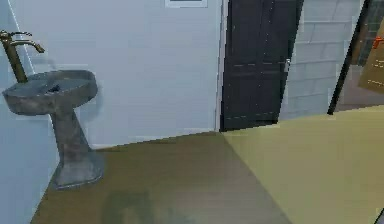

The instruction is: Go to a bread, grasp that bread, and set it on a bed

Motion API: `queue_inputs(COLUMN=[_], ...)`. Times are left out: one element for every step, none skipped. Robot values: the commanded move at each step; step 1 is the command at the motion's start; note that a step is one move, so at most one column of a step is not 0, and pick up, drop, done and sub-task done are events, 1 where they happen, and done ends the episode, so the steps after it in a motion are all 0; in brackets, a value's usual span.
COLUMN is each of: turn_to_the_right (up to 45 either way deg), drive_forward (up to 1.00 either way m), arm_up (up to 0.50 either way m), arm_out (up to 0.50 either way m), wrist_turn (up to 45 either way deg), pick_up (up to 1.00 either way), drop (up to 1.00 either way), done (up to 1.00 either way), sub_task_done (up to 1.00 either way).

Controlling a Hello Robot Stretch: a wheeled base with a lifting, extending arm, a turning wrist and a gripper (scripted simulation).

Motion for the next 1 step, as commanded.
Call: queue_inputs(turn_to_the_right=[45.0], drive_forward=[0.0], arm_up=[0.0], arm_out=[0.0], wrist_turn=[0.0], pick_up=[0.0], drop=[0.0], done=[0.0], sub_task_done=[0.0])
